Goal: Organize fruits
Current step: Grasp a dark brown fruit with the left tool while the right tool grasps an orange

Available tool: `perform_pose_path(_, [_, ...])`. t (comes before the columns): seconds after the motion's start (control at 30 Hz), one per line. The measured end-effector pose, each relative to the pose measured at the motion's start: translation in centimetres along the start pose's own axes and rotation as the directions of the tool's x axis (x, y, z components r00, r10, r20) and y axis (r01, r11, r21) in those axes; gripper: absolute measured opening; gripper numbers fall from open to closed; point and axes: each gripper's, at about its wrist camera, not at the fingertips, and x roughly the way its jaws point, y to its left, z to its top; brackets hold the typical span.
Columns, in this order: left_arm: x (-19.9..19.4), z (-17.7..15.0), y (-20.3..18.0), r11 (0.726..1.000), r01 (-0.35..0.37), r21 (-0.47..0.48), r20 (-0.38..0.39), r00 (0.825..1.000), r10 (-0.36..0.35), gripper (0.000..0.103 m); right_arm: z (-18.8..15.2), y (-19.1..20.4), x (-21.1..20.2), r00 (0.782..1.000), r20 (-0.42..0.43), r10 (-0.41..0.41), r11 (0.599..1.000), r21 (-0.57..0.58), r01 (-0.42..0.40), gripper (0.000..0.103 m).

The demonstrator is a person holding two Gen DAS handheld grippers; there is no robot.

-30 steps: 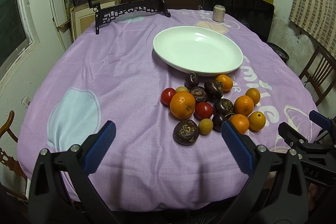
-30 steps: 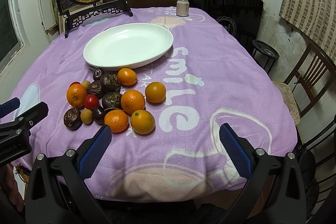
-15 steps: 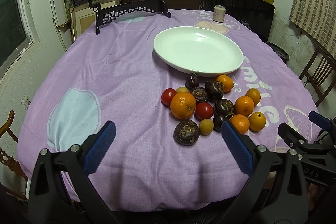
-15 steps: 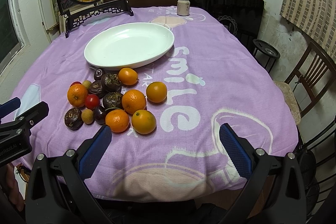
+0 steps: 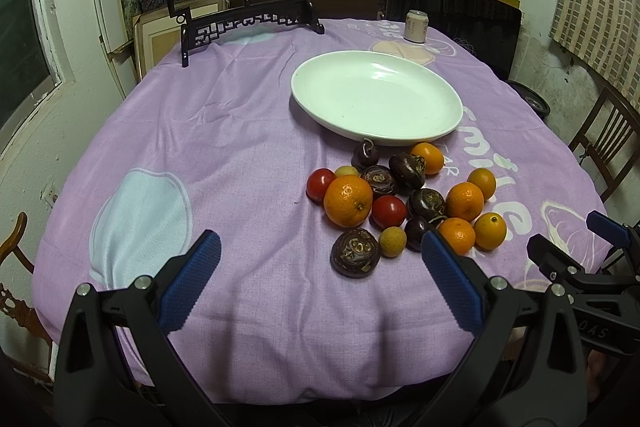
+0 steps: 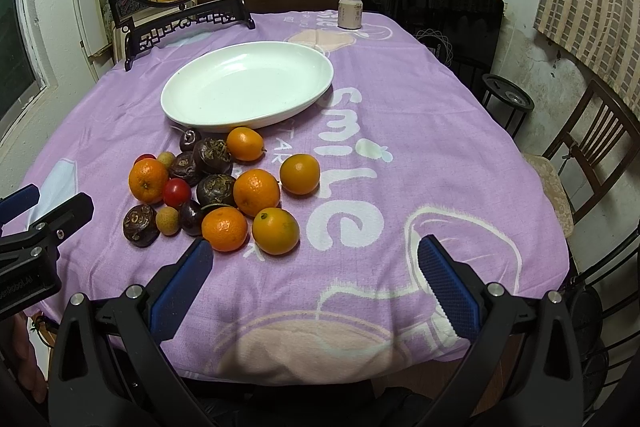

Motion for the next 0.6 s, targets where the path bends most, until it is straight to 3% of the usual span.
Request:
perform_pose_path(0.2, [0.5, 0.0, 0.2, 1.0, -0.002, 0.003, -0.016, 1.0, 0.002, 0.101, -0.1, 0.2, 0.0, 1.0, 0.015, 0.027, 1.0, -0.015, -0.026, 0.102])
perform_pose_path(0.33, [1.0, -0.4, 1.9, 0.999, -0.043, -0.013, -0.022, 0.999, 0.043, 0.101, -0.9, 0.5, 0.0, 0.987, 0.027, 0.159, 0.982, -0.104, -0.156, 0.101])
perform_pose_path(0.37, [1.2, -0.7, 2.5, 0.998, -0.055, -0.02, -0.027, 0.998, 0.055, 0.101, -1.5, 0.4, 0.1, 0.981, 0.032, 0.192, 0.975, -0.116, -0.188, 0.097])
perform_pose_path(0.43, [1.9, -1.4, 3.7, 0.997, -0.07, -0.038, -0.055, 0.996, 0.068, 0.101, -2.0, 0.4, 0.6, 0.974, 0.005, 0.227, 0.967, -0.122, -0.224, 0.068])
perform_pose_path(0.53, [2.9, -2.3, 5.0, 0.995, -0.075, -0.068, -0.094, 0.993, 0.068, 0.101, -2.3, 0.8, 2.8, 0.957, -0.07, 0.28, 0.952, -0.108, -0.286, 0.045])
perform_pose_path(0.6, [3.5, -2.8, 5.6, 0.994, -0.074, -0.083, -0.117, 0.991, 0.064, 0.101, -2.0, 0.7, 3.3, 0.967, -0.055, 0.248, 0.962, -0.101, -0.253, 0.045])
